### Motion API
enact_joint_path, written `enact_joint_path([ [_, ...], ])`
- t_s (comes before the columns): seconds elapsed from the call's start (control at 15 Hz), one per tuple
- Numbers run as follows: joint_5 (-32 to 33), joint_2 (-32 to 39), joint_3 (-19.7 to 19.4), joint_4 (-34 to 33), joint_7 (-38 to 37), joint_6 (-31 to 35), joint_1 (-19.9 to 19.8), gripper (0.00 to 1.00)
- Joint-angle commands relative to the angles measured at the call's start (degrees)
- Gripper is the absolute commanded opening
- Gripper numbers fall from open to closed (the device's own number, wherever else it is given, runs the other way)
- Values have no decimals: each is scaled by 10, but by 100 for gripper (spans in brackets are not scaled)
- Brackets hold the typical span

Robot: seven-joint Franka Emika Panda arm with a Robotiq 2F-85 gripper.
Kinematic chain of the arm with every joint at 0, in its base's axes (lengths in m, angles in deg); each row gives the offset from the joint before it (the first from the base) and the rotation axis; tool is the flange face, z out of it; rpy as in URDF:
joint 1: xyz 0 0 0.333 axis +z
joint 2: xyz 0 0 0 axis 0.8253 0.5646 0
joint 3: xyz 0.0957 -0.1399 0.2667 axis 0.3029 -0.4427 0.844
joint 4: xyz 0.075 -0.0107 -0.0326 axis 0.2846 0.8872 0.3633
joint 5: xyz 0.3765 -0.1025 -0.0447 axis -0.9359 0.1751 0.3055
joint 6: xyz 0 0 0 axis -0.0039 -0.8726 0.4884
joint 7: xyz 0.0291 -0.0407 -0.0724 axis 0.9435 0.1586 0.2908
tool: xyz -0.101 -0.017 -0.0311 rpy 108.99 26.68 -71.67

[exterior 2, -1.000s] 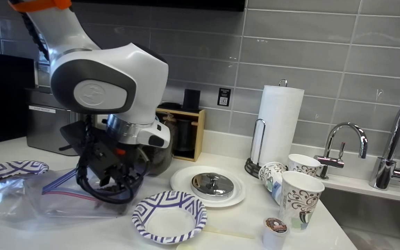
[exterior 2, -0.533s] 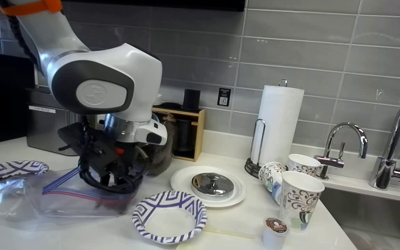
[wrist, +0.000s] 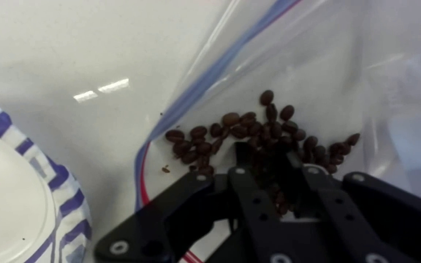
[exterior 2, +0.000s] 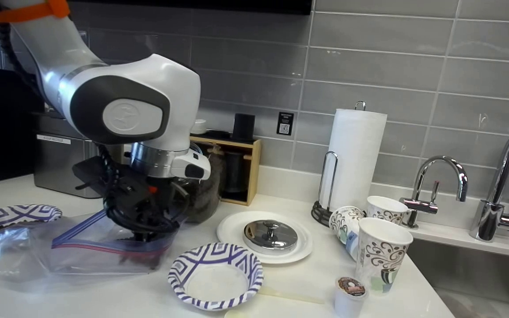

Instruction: Place some of the clear bag contents on the empty paper plate

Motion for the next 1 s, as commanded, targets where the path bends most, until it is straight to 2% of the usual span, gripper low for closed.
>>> enact_joint_path([
  [0.0, 28, 17, -1, -4, -27, 12, 6, 5],
  [0.47, 42, 13, -1, -2, -37, 11, 7, 5],
  [0.53, 39, 9, 0, -1, -35, 9, 6, 2],
  [0.93, -3, -25, 5, 8, -7, -3, -15, 2],
])
